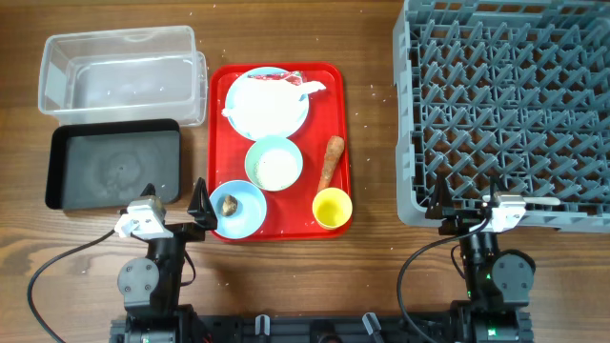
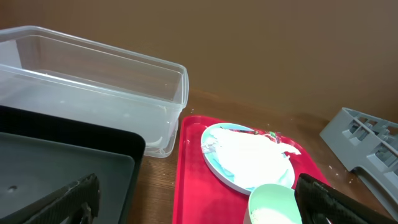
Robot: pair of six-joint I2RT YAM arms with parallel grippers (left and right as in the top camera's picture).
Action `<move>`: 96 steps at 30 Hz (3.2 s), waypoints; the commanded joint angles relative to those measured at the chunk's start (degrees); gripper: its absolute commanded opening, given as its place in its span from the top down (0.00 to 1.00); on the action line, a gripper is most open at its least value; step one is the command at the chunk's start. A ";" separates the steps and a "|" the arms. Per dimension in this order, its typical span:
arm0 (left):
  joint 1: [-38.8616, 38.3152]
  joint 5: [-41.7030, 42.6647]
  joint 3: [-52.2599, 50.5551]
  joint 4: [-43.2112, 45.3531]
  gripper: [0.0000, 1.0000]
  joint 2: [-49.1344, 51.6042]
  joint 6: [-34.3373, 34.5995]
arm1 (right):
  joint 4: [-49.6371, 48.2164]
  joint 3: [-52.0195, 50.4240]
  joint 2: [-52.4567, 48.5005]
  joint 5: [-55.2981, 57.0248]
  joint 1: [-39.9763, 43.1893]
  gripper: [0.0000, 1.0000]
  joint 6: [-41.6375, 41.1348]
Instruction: Sort waste into correct bins and load items into the dishwasher rack
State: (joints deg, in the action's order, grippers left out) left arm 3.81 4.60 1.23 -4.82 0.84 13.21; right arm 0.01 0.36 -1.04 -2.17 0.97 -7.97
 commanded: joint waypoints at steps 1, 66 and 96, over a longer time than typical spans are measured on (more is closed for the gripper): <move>0.15 0.72 -0.48 0.09 0.00 -0.46 0.74 | -0.13 -0.07 0.44 -0.92 0.17 0.00 -1.07; 0.15 0.72 -0.48 0.09 0.00 -0.46 0.74 | -0.15 -0.07 0.46 -0.92 0.17 0.00 -1.11; 0.15 0.72 -0.48 0.13 0.00 -0.46 0.74 | -2.16 -0.07 0.46 -0.90 0.17 0.00 -1.16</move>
State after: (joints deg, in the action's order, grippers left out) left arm 3.81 4.60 1.23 -4.82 0.84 13.21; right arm -1.41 0.36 -1.04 -2.17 0.97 -7.97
